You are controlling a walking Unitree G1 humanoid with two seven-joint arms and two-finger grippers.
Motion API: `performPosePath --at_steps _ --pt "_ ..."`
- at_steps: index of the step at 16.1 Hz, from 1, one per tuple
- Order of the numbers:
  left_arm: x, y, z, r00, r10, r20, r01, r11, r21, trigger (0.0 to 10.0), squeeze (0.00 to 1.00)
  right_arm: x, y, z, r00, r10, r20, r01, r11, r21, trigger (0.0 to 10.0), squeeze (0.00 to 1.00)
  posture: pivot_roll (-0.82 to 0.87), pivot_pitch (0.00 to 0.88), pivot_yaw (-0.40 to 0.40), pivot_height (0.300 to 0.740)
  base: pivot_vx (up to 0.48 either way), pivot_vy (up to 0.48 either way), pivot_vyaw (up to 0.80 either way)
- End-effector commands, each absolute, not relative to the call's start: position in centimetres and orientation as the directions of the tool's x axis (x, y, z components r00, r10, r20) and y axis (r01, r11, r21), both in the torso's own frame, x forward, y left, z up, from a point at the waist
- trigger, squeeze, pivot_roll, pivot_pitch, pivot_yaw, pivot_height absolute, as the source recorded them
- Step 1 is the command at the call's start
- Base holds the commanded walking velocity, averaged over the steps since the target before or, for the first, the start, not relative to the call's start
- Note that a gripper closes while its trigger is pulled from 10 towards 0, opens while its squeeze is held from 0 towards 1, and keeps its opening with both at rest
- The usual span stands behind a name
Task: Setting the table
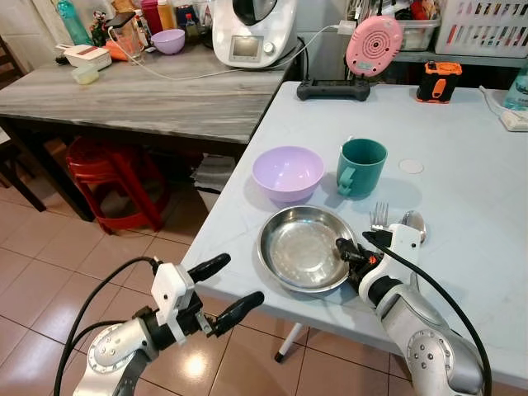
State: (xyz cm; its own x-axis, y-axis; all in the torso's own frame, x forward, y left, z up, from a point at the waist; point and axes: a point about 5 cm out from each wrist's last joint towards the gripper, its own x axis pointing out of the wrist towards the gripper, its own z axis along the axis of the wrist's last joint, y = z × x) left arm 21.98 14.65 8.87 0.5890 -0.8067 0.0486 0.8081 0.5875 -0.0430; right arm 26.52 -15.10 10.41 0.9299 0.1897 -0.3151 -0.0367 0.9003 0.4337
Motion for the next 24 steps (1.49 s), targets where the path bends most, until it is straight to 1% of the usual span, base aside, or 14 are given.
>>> performPosePath --at_steps 1,2,3,4,5,6,7,8,10,11,14,17,20,24 --pt "22.0 14.9 9.0 0.59 -0.807 0.038 0.808 0.589 -0.019 10.0 0.0 26.1 -15.5 8.6 0.901 0.156 -0.405 0.036 0.904 0.427 0.0 0.0 -0.09 0.047 0.12 0.74 0.0 0.0 0.0" --pt "22.2 15.0 9.2 0.606 -0.794 0.048 0.795 0.606 -0.015 10.0 0.0 26.1 -15.2 8.6 0.895 0.164 -0.415 0.036 0.9 0.434 8.3 0.0 -0.09 0.044 0.12 0.74 0.0 0.0 0.0" --pt "22.4 15.1 9.3 0.625 -0.779 0.057 0.78 0.625 -0.016 10.0 0.0 26.3 -15.2 8.8 0.899 0.143 -0.414 0.047 0.908 0.416 10.0 0.0 -0.09 0.044 0.119 0.74 0.0 0.0 0.0" --pt "22.8 15.3 9.3 0.674 -0.735 0.074 0.738 0.674 -0.03 10.0 0.0 26.6 -14.9 9.6 0.929 0.141 -0.341 0.002 0.922 0.387 10.0 0.0 -0.09 0.043 0.117 0.74 0.0 0.0 0.0" --pt "23.0 15.5 9.3 0.698 -0.712 0.079 0.716 0.697 -0.044 10.0 0.0 26.6 -14.7 10.2 0.946 0.159 -0.282 -0.025 0.903 0.428 10.0 0.0 -0.09 0.043 0.116 0.74 0.0 0.0 0.0" --pt "23.1 15.6 9.3 0.713 -0.696 0.078 0.7 0.712 -0.046 10.0 0.0 26.6 -14.6 10.5 0.949 0.171 -0.266 -0.051 0.912 0.407 10.0 0.0 -0.09 0.042 0.116 0.74 0.0 0.0 0.0" --pt "23.6 16.1 9.1 0.766 -0.638 0.083 0.643 0.762 -0.074 10.0 0.0 26.4 -14.4 10.7 0.951 0.182 -0.251 -0.082 0.927 0.365 10.0 0.0 -0.09 0.037 0.114 0.74 0.0 0.0 0.0" --pt "24.3 16.7 9.1 0.821 -0.563 0.095 0.57 0.816 -0.096 10.0 0.0 26.2 -14.1 10.8 0.951 0.199 -0.238 -0.103 0.925 0.365 10.0 0.0 -0.09 0.035 0.113 0.74 0.0 0.0 0.0" --pt "25.5 17.8 8.5 0.907 -0.416 0.06 0.42 0.898 -0.131 10.0 0.0 26.0 -14.0 10.5 0.95 0.167 -0.264 -0.093 0.958 0.27 10.0 0.0 -0.09 0.028 0.111 0.74 0.0 0.0 0.0" --pt "25.9 18.1 8.3 0.933 -0.359 0.037 0.361 0.925 -0.117 10.0 0.0 26.0 -13.9 10.6 0.955 0.176 -0.24 -0.108 0.956 0.274 10.0 0.0 -0.09 0.026 0.11 0.74 0.0 0.0 0.0" --pt "26.6 18.4 7.7 0.963 -0.27 -0.007 0.266 0.953 -0.146 10.0 0.0 26.1 -13.9 11.1 0.968 0.165 -0.19 -0.114 0.96 0.255 10.0 0.0 -0.09 0.019 0.109 0.74 0.0 0.0 0.0" --pt "27.5 18.2 8.1 0.966 -0.257 0.016 0.256 0.953 -0.163 10.0 0.0 26.3 -14.0 11.6 0.976 0.144 -0.163 -0.1 0.963 0.25 10.0 0.0 -0.1 0.014 0.106 0.74 0.0 0.0 0.0" --pt "28.0 18.2 8.4 0.971 -0.239 0.026 0.24 0.956 -0.167 10.0 0.0 26.3 -14.0 11.6 0.979 0.139 -0.149 -0.098 0.962 0.253 10.0 0.0 -0.09 0.012 0.108 0.74 0.0 0.0 -0.72" --pt "28.2 18.1 8.5 0.971 -0.236 0.032 0.238 0.956 -0.17 10.0 0.0 26.2 -13.7 11.5 0.979 0.148 -0.139 -0.108 0.961 0.256 10.0 0.0 -0.1 0.012 0.111 0.74 0.0 0.274 -0.8"
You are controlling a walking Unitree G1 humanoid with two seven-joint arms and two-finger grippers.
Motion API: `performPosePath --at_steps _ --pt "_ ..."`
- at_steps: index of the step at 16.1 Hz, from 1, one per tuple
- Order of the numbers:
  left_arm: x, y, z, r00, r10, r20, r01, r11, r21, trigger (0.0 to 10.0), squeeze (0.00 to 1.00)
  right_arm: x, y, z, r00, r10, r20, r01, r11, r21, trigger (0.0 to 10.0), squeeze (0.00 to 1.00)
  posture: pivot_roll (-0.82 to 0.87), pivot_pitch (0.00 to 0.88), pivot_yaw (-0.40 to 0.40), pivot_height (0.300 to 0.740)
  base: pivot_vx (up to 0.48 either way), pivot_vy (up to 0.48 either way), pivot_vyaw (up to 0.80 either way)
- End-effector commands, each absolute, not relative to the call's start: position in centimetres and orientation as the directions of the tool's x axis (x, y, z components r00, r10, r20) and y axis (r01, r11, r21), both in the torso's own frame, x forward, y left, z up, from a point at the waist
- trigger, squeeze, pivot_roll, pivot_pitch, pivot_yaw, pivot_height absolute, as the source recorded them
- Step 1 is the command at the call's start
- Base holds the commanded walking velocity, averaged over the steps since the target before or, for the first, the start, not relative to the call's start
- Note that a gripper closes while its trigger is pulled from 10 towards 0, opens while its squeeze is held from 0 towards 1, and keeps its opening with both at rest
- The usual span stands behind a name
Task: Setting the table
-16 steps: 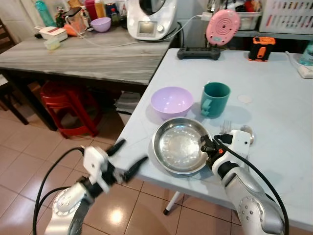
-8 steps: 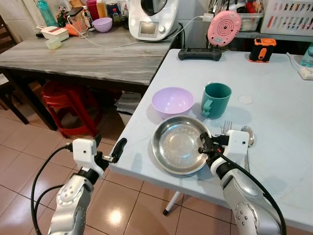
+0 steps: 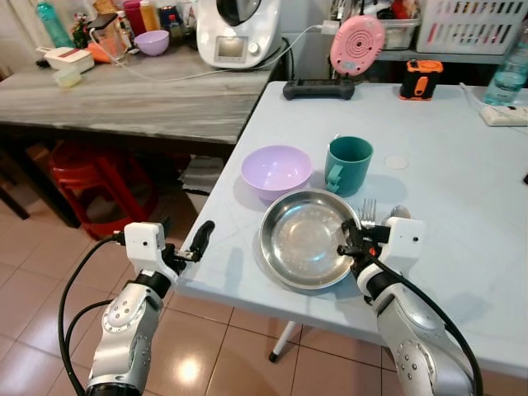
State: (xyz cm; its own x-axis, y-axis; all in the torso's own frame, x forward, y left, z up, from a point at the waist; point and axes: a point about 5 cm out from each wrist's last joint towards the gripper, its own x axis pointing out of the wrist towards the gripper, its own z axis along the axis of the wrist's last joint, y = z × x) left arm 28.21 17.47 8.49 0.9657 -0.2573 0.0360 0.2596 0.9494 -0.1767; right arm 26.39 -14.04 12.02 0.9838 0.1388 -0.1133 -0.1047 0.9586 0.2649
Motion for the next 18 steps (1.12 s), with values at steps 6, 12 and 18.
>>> performPosePath --at_steps 6,12,18 --pt "28.5 18.0 8.6 0.973 -0.228 0.042 0.232 0.956 -0.182 10.0 0.0 26.5 -13.9 12.1 0.993 0.094 -0.071 -0.079 0.979 0.189 10.0 0.0 -0.09 0.008 0.115 0.74 0.0 0.337 -0.23" --pt "28.9 17.9 8.9 0.973 -0.227 0.048 0.232 0.956 -0.179 10.0 0.0 26.6 -14.2 12.4 0.998 0.056 -0.023 -0.05 0.977 0.206 10.0 0.0 -0.09 0.005 0.124 0.74 0.0 0.362 0.0" --pt "29.1 17.9 9.0 0.974 -0.22 0.055 0.227 0.957 -0.179 10.0 0.0 26.7 -14.1 12.5 0.999 0.052 -0.012 -0.048 0.976 0.212 10.0 0.0 -0.09 0.009 0.127 0.74 0.0 0.371 -0.47"
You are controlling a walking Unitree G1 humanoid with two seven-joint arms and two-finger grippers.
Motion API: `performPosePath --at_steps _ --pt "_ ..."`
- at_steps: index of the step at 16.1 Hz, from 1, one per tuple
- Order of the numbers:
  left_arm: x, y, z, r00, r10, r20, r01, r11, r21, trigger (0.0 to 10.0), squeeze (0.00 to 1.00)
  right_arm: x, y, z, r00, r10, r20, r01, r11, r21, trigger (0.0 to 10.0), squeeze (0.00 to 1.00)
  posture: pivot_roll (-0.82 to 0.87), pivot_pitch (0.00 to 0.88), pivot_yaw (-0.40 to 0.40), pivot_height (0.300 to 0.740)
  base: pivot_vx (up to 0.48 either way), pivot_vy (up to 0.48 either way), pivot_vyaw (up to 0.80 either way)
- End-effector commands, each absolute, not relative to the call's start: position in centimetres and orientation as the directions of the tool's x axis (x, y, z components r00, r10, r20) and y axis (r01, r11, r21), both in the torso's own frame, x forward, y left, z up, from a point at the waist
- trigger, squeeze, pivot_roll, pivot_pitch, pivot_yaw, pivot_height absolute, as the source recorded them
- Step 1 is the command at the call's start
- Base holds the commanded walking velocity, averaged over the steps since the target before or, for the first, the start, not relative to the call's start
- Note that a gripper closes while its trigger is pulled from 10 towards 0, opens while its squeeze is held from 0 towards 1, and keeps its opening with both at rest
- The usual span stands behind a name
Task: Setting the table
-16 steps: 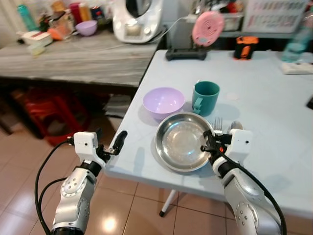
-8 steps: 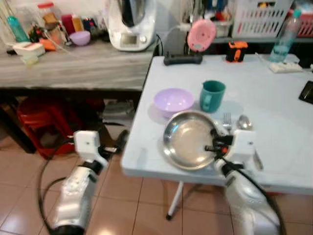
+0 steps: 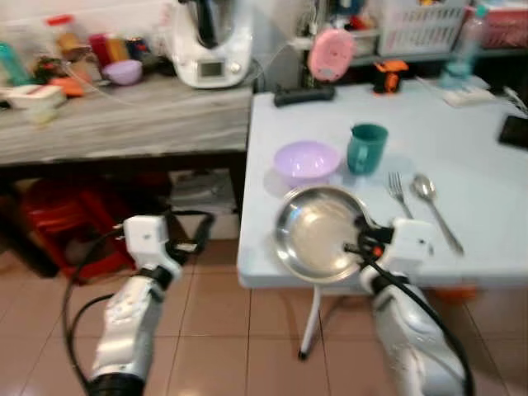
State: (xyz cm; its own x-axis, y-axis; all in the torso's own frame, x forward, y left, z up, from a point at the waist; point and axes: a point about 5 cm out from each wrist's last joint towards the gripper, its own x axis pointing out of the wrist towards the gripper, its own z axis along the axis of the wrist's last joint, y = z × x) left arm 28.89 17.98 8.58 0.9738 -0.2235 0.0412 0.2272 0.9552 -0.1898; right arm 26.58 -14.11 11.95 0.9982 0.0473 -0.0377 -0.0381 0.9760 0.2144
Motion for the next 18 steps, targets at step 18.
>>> performPosePath --at_steps 18 --pt "30.1 18.51 9.35 0.986 -0.155 0.068 0.163 0.975 -0.152 10.0 0.0 26.68 -14.24 12.92 0.998 0.056 0.034 -0.062 0.975 0.215 10.0 0.0 -0.09 0.0 0.133 0.74 0.0 0.391 0.08"
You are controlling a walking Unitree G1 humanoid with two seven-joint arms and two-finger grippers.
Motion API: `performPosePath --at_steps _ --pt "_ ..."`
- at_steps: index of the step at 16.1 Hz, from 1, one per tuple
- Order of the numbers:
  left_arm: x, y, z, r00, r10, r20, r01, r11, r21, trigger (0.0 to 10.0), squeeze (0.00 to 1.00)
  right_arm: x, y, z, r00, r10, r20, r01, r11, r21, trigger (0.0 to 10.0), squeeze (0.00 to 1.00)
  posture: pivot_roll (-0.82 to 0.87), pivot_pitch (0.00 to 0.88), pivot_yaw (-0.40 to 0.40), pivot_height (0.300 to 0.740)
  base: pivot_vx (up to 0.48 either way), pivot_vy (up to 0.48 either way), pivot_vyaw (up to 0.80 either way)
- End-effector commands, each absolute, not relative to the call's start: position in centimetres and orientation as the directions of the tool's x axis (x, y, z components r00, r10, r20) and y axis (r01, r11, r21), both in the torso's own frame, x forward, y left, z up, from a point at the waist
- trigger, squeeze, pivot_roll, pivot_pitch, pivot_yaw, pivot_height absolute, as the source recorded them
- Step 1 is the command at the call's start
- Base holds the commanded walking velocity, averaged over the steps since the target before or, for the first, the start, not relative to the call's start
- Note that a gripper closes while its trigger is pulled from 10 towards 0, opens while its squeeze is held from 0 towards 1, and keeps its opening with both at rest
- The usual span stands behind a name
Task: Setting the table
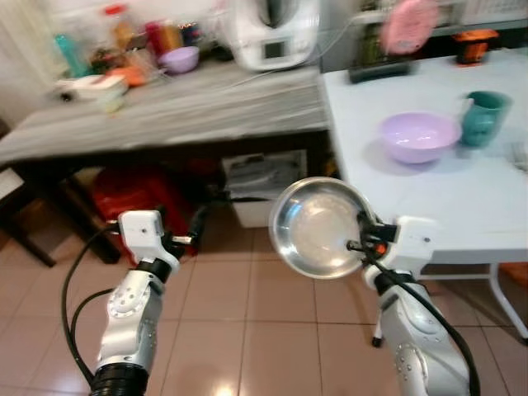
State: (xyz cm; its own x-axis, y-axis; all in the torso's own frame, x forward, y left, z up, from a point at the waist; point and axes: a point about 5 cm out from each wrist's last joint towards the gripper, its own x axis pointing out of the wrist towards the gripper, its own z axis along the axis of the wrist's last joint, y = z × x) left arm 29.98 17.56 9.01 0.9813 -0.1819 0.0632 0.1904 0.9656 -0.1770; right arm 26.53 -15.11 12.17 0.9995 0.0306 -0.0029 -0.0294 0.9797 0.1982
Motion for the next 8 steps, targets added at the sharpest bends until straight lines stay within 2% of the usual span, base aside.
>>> performPosePath --at_steps 1,5,8 --pt "30.12 18.55 9.33 0.986 -0.154 0.067 0.163 0.975 -0.151 10.0 0.0 26.69 -14.2 12.93 0.998 0.055 0.035 -0.061 0.974 0.216 10.0 0.0 -0.09 0.0 0.133 0.74 0.0 0.401 0.64" --pt "30.09 18.51 9.28 0.986 -0.151 0.068 0.16 0.976 -0.149 10.0 0.0 26.77 -14.22 12.9 0.998 0.051 0.036 -0.058 0.974 0.218 10.0 0.0 -0.08 0.0 0.135 0.74 0.0 0.4 0.52" --pt "30.18 18.58 9.31 0.986 -0.15 0.069 0.159 0.976 -0.148 10.0 0.0 26.8 -14.28 12.95 0.998 0.048 0.039 -0.056 0.974 0.219 10.0 0.0 -0.08 0.002 0.138 0.74 0.0 0.401 0.0"
